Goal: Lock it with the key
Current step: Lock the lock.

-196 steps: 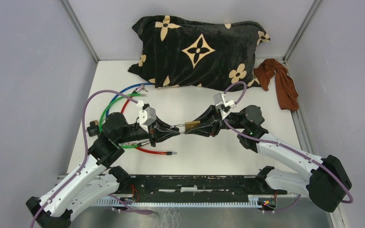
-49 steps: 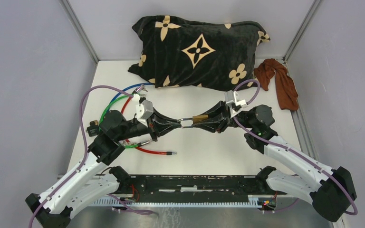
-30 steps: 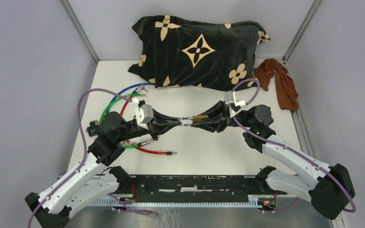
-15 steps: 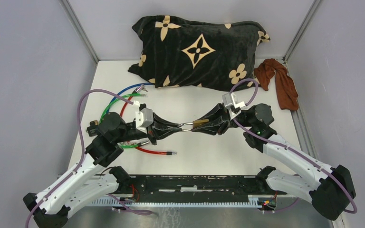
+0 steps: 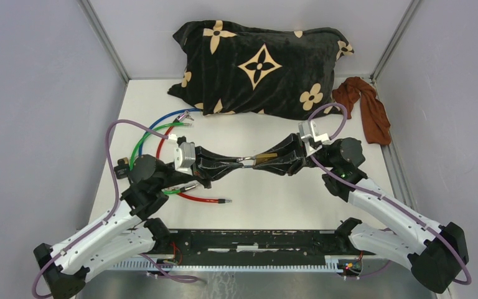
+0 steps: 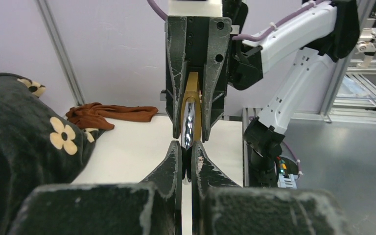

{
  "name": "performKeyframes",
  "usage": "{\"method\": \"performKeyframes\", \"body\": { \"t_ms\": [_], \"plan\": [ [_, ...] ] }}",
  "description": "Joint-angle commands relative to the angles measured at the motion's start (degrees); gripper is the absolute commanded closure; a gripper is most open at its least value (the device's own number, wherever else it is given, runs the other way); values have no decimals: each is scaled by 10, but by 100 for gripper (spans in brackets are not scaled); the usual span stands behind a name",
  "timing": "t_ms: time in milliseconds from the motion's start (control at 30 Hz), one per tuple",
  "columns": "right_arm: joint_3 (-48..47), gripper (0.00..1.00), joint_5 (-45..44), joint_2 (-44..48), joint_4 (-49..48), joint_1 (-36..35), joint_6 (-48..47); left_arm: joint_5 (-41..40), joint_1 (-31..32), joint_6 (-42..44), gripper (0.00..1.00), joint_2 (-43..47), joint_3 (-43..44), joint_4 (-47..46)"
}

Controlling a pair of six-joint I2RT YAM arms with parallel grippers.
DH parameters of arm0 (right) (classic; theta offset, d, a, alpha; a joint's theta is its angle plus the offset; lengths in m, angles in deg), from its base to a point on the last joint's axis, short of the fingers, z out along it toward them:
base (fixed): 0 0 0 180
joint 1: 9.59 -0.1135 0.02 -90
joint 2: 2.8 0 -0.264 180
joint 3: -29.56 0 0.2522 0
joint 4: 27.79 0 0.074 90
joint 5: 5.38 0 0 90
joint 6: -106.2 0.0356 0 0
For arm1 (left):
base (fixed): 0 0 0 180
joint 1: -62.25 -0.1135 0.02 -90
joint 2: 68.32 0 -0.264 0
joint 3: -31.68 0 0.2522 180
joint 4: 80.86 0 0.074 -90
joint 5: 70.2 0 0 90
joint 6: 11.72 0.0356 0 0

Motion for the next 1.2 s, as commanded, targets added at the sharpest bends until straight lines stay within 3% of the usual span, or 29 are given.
{"method": "performKeyframes", "body": {
  "t_ms": [0, 400, 700, 1000, 1167],
  "plan": [
    [-33, 100, -77, -34, -16, -40, 4, 7, 30, -55, 98, -66, -21, -8],
    [-69, 100, -99, -52, 11, -40, 0, 67, 44, -43, 98, -106, -46, -1],
    [-132, 100, -179, 2, 167, -36, -75, 50, -10, -46, 98, -72, -74, 60],
    [-164, 100, -221, 6, 249, -34, -117, 78, -23, -40, 98, -61, -81, 69],
    [-189, 100, -193, -5, 320, -34, -167, 93, -27, -17, 98, -55, -76, 80]
  ]
}}
